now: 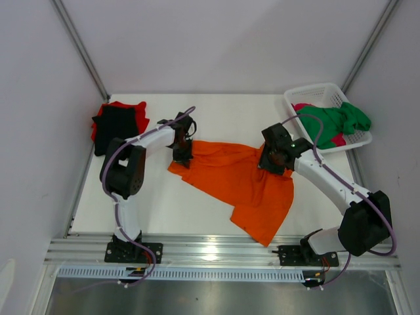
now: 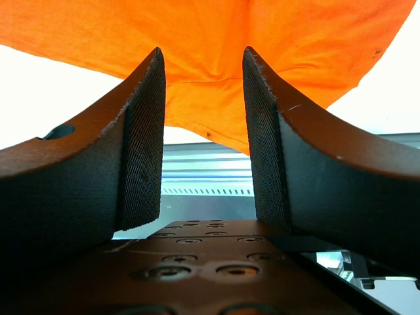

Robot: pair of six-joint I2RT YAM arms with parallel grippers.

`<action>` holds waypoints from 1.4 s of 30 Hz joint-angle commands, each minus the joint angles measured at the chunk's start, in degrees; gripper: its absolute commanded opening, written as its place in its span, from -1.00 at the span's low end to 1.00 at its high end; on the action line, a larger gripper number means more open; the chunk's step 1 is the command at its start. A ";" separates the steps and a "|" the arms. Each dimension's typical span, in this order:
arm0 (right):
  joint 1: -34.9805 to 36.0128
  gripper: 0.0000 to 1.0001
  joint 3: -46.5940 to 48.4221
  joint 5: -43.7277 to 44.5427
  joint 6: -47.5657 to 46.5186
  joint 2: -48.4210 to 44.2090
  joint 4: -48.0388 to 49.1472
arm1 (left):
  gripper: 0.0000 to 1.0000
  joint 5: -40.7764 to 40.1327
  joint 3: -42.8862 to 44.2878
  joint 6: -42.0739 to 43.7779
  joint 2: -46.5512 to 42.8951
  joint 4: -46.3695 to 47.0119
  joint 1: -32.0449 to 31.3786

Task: Fold and stack the t-shirts
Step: Flatten out the tshirt

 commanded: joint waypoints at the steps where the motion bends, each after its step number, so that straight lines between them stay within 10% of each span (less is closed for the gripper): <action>1: -0.25 -0.04 0.27 -0.35 -0.39 -1.98 0.01 | -0.99 0.30 0.16 0.06 -0.07 0.68 0.18; 13: -0.25 -0.04 -0.61 0.09 -0.39 -1.63 1.06 | -0.86 -4.09 4.55 1.38 -3.15 -4.42 0.18; 22: -0.34 -0.04 -1.75 -0.09 -0.39 -2.25 1.59 | -0.11 -6.03 2.26 1.65 -0.51 -5.12 0.18; 42: -2.45 -0.04 -1.84 1.15 -0.39 -7.86 -1.84 | -0.10 -5.24 7.45 1.65 3.18 -9.78 0.44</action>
